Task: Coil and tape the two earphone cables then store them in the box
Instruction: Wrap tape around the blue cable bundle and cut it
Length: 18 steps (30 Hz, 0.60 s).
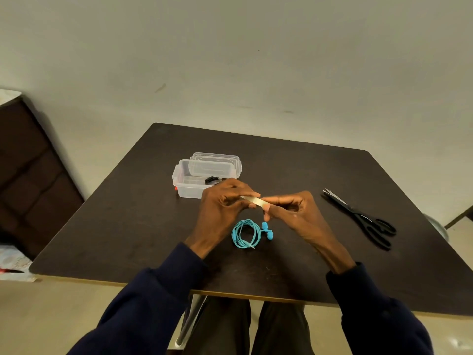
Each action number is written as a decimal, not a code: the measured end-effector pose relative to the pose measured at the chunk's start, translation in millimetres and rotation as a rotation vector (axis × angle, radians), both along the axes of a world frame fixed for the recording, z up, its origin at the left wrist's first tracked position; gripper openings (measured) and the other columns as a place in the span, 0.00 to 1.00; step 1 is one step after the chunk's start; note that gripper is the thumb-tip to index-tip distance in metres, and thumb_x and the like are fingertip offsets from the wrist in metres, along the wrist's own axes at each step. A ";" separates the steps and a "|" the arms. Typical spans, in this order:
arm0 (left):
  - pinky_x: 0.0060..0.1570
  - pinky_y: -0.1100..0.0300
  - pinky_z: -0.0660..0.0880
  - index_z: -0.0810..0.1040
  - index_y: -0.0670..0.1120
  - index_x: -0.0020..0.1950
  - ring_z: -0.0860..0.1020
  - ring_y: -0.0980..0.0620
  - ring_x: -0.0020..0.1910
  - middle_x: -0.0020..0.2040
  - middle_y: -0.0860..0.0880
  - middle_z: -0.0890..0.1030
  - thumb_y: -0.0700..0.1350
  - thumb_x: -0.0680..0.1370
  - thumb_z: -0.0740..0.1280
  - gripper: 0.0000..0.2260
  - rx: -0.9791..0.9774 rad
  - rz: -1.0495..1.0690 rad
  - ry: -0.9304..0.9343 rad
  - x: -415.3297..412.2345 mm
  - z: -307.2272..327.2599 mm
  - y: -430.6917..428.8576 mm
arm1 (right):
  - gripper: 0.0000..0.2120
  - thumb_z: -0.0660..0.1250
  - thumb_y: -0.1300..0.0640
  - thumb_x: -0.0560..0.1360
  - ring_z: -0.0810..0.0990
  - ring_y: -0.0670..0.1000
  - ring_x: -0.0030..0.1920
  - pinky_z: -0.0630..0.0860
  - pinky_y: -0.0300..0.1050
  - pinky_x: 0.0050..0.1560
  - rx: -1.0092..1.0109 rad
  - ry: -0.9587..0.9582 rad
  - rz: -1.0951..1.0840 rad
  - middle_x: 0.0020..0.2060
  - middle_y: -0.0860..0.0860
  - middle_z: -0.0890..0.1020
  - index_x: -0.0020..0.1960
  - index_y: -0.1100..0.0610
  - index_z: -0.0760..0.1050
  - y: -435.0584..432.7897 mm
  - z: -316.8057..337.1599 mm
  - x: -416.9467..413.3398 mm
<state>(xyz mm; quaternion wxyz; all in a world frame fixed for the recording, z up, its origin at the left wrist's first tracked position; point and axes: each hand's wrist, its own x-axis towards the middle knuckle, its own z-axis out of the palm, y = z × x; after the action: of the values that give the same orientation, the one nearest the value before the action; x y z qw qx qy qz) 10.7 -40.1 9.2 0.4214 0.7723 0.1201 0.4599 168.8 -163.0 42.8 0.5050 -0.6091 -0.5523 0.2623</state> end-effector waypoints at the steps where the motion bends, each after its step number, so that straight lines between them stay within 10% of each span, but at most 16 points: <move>1: 0.50 0.66 0.78 0.85 0.51 0.52 0.82 0.53 0.50 0.49 0.51 0.85 0.47 0.74 0.73 0.08 -0.031 -0.001 -0.018 -0.2 -0.4 0.4 | 0.09 0.70 0.63 0.76 0.86 0.51 0.39 0.80 0.40 0.46 -0.004 0.019 -0.008 0.38 0.53 0.87 0.54 0.55 0.84 -1.0 -0.7 1.3; 12: 0.55 0.43 0.82 0.86 0.43 0.53 0.84 0.46 0.54 0.50 0.48 0.86 0.40 0.71 0.76 0.11 -0.408 -0.085 -0.121 3.0 -3.6 -1.6 | 0.11 0.68 0.61 0.76 0.82 0.56 0.42 0.78 0.48 0.54 0.075 0.256 0.044 0.37 0.59 0.84 0.56 0.63 0.83 -7.6 -4.8 10.9; 18: 0.57 0.56 0.79 0.86 0.46 0.57 0.81 0.49 0.58 0.54 0.51 0.85 0.44 0.73 0.76 0.12 -0.077 -0.026 -0.002 -1.0 3.1 -2.8 | 0.09 0.70 0.61 0.76 0.84 0.54 0.40 0.81 0.44 0.49 0.105 0.126 -0.015 0.37 0.57 0.86 0.54 0.62 0.84 -2.0 -7.7 6.0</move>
<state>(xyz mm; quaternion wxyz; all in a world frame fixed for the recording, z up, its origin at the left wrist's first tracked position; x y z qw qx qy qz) 9.7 -42.9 12.4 0.4569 0.7565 0.1272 0.4504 174.8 -165.0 35.1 0.5722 -0.5682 -0.5277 0.2670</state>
